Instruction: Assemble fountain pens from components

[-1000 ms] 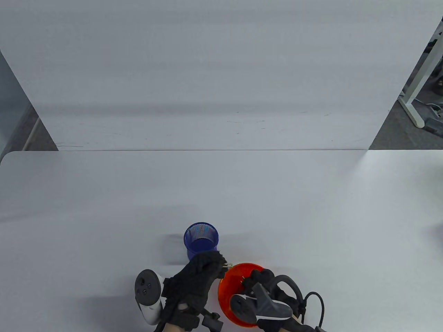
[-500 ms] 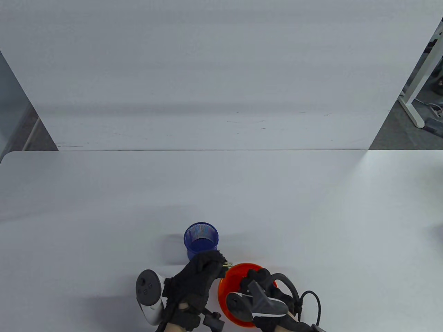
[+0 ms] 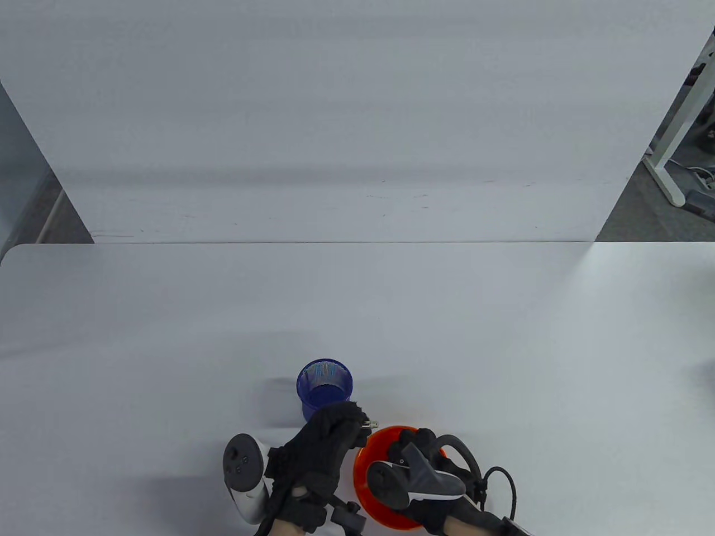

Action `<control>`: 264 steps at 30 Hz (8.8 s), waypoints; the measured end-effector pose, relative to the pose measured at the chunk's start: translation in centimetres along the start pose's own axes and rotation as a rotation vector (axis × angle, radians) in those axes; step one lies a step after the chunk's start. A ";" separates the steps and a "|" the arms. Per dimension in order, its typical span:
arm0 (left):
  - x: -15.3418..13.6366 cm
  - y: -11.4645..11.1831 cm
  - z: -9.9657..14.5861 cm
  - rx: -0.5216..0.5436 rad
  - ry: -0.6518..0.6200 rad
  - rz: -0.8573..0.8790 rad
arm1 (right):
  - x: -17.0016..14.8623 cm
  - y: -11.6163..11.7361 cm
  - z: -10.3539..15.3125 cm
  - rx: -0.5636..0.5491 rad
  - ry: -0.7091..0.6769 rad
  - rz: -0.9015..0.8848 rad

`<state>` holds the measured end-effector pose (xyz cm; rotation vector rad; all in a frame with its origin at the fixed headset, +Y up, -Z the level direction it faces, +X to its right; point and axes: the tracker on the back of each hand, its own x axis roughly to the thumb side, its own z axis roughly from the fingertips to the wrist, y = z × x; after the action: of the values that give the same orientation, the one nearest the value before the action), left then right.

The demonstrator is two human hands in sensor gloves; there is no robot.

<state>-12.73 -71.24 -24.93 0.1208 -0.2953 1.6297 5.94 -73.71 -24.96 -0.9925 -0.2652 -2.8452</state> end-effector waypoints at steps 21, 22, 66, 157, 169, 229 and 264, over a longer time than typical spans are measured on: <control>0.1 0.1 0.0 -0.068 0.013 -0.113 | -9.5 -3.8 7.1 -0.460 0.001 -0.676; 0.0 0.0 0.0 -0.073 0.012 -0.120 | -9.8 -3.8 7.2 -0.498 -0.003 -0.733; -0.2 -2.0 0.3 -0.128 -0.012 -0.053 | -9.1 -1.9 6.5 -0.698 -0.123 -1.431; 1.3 1.9 0.2 0.008 -0.049 -0.116 | -6.6 -3.3 6.1 -0.328 0.213 -0.443; 1.3 1.8 0.1 -0.010 -0.045 -0.114 | -13.1 -3.7 9.6 -0.584 0.152 -0.984; 0.0 -1.7 0.2 -0.210 0.000 -0.063 | -11.4 -1.8 7.3 -0.568 -0.157 -1.453; -0.3 -0.9 0.1 -0.158 0.024 -0.038 | -12.2 -2.4 7.9 -0.528 -0.139 -1.371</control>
<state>-11.82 -71.46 -24.80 -0.0129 -0.3996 1.5625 19.88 -69.16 -26.80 -1.5107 -0.2713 -4.2298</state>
